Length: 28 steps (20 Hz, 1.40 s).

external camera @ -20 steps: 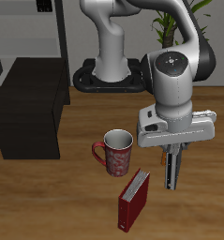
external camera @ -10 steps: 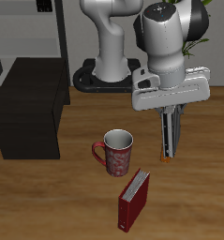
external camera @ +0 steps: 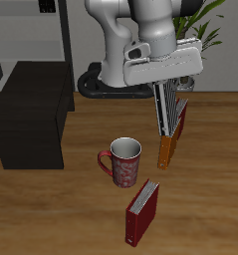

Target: Place the striped book in the top region of the shelf

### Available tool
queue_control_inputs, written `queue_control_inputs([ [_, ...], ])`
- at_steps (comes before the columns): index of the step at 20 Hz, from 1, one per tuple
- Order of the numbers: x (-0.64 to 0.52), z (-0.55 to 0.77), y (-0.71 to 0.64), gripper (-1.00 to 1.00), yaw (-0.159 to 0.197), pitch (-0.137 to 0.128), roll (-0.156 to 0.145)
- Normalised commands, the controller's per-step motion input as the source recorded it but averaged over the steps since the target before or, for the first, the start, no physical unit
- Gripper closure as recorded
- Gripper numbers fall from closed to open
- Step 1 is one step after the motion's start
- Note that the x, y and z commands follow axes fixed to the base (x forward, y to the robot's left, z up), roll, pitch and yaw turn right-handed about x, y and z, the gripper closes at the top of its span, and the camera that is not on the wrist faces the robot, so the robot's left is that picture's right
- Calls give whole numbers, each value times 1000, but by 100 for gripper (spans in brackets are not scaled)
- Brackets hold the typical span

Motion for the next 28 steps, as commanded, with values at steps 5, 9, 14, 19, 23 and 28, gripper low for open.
queue_control_inputs([
  [5, -500, 211, -255, 100, 20, -56, -13],
  [9, -357, -45, -197, 100, 27, -2, 3],
  [14, -369, -59, -212, 100, 1, 24, -13],
  [19, -421, 23, -56, 100, 48, -6, 10],
  [23, -474, 120, -56, 100, 25, -33, 3],
  [28, -403, 57, -148, 100, 33, -36, 14],
])
